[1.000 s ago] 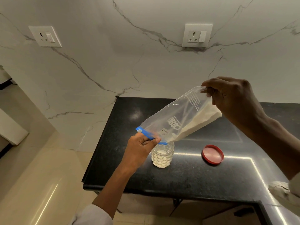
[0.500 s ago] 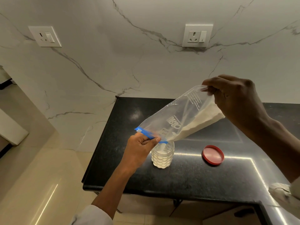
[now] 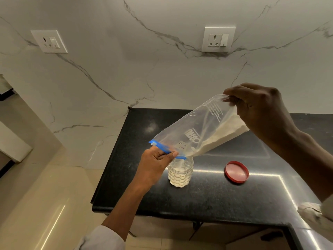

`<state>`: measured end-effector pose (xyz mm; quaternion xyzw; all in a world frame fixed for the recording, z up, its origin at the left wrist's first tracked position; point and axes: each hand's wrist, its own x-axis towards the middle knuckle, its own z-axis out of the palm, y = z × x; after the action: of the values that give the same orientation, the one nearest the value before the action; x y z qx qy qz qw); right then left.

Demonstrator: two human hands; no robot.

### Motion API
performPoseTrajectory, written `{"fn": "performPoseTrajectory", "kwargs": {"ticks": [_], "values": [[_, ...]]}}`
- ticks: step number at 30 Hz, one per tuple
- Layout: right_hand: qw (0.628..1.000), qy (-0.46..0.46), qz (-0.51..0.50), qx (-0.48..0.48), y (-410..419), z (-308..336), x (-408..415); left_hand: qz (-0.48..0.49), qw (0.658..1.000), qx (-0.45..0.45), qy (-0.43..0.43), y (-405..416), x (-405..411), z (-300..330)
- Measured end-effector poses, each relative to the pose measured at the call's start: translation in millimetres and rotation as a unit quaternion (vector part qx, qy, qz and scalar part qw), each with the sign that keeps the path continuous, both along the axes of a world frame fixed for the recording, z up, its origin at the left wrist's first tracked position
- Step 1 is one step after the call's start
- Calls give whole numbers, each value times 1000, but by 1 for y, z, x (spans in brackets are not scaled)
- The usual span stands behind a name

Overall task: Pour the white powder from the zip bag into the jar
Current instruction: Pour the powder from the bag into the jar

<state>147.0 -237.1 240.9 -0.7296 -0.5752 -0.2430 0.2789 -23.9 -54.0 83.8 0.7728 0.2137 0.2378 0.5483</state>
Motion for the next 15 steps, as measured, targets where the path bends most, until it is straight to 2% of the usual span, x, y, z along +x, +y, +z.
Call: {"fn": "performPoseTrajectory", "kwargs": {"ticks": [15], "values": [[999,-33,-2,-12,0,4,5,2,1000,-10,15,5,4,-3]]}}
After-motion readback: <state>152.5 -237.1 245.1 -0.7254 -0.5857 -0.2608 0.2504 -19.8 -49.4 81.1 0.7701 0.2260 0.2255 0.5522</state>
